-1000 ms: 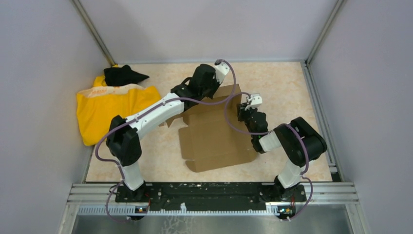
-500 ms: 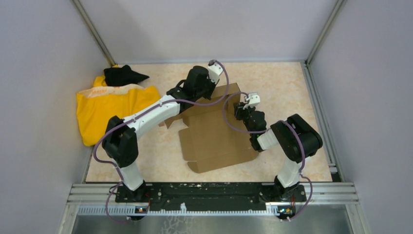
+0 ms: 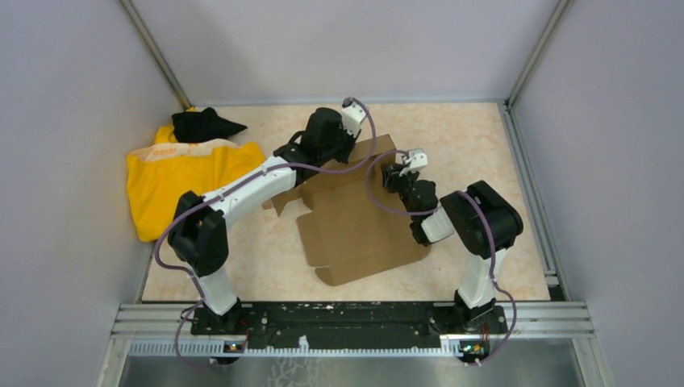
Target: Fold the paper box
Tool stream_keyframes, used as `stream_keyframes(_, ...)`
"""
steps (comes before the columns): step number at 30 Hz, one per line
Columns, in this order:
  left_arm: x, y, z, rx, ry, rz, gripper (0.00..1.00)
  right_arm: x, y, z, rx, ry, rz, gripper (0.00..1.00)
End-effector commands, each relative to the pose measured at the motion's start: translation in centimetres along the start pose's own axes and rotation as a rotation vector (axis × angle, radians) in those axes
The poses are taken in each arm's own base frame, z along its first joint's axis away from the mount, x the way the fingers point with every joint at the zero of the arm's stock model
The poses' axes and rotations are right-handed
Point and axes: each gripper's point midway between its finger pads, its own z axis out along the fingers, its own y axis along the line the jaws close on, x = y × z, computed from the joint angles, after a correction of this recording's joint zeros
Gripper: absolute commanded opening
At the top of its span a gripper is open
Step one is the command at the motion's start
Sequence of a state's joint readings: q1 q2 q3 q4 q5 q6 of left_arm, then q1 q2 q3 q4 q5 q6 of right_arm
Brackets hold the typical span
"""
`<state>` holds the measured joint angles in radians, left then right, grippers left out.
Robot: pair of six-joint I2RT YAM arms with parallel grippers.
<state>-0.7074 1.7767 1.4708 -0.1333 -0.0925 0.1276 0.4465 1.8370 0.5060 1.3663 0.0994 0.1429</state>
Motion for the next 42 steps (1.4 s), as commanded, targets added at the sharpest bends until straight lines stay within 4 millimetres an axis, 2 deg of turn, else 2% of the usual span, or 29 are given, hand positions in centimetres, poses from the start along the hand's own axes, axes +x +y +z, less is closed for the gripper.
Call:
stream_keyframes(1,0.8,-1.0,0.1,0.064,0.019,-0.015,0.26,-3.1,0.9,2.0,-0.033,-0.103,0.039,0.30)
stream_keyframes(4,1.2,-1.0,0.3,0.072,0.029,-0.017,0.26,-2.8,0.2,2.7,0.017,-0.082,0.050,0.21)
stream_keyframes(11,1.4,-0.8,0.7,0.075,0.036,-0.022,0.26,-2.8,-1.2,3.5,0.098,-0.063,0.021,0.08)
stream_keyframes(19,1.7,-1.1,0.9,0.100,0.042,-0.029,0.25,-3.1,-2.7,3.9,0.193,-0.033,-0.035,0.02)
stream_keyframes(25,1.3,-0.4,0.3,0.079,0.045,-0.033,0.26,-3.2,-3.4,3.2,0.234,0.074,-0.084,0.01)
stream_keyframes(28,0.8,1.0,-0.7,0.026,0.049,-0.036,0.26,-3.1,-3.6,2.6,0.243,0.170,-0.128,0.01)
stream_keyframes(33,-1.6,2.5,-3.7,-0.010,0.021,-0.067,0.26,-3.8,-3.4,1.7,0.214,0.311,-0.151,0.01)
stream_keyframes(38,-4.2,3.6,-7.5,-0.041,-0.016,-0.106,0.27,-4.3,-3.5,0.4,0.168,0.474,-0.108,0.00)
stream_keyframes(42,-5.3,3.9,-9.7,-0.049,-0.030,-0.121,0.28,-3.6,-3.6,-1.6,0.116,0.653,-0.044,0.00)
